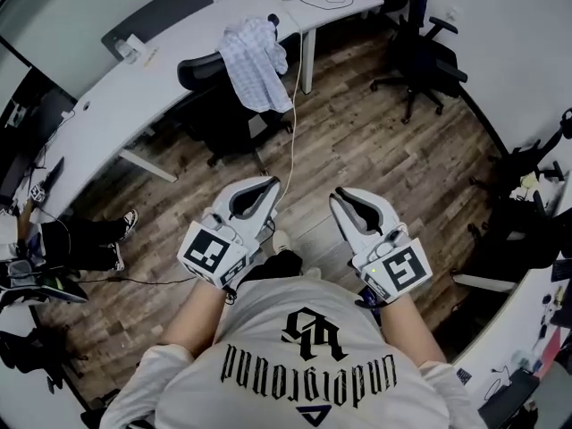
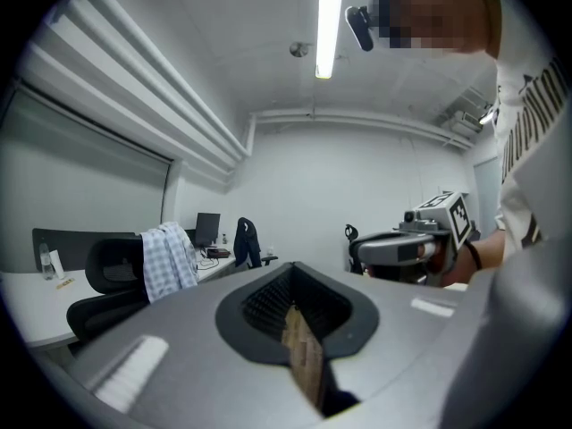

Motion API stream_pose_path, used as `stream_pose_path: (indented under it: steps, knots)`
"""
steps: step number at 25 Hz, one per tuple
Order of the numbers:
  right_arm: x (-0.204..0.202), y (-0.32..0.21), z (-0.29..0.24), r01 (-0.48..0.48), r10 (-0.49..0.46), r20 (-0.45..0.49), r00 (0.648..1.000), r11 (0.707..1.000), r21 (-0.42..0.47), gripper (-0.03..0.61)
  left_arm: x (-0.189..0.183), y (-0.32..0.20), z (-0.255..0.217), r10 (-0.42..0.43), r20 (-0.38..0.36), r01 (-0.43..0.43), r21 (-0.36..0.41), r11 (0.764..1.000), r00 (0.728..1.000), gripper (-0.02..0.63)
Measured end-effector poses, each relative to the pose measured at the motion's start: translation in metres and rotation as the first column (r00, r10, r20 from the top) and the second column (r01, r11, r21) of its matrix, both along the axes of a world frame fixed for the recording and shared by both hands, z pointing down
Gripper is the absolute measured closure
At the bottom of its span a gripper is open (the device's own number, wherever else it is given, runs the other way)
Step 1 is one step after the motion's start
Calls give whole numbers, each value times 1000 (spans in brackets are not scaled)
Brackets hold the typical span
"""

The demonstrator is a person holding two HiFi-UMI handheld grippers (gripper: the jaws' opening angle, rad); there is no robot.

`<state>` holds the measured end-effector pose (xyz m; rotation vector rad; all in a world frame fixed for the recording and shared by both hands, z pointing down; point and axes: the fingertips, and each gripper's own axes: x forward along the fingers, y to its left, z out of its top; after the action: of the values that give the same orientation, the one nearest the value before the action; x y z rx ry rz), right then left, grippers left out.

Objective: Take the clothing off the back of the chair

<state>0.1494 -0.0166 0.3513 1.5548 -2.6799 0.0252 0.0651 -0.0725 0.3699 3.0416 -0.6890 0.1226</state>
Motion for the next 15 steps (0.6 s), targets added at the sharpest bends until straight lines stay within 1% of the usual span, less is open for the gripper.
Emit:
stream_pose_path:
  steps: [5, 8, 11, 15]
  knots:
    - [-3, -49, -6, 25, -25, -17, 1000, 1000, 10, 538, -6, -48, -8, -42, -2, 42, 23, 999, 999, 563]
    - [-11, -82, -9, 42, -42, -18, 999, 999, 8, 532, -16, -79, -11, -60, 0, 60, 32, 998, 998, 563]
    - [-22, -113, -17, 50, -49, -21, 999, 998, 25, 528, -28, -109, -17, -71, -4, 71, 41, 997, 997, 561]
    - [-33, -145, -23, 53, -52, -28, 998, 998, 29, 517, -41, -138, -25, -81, -8, 82, 62, 995, 997, 560]
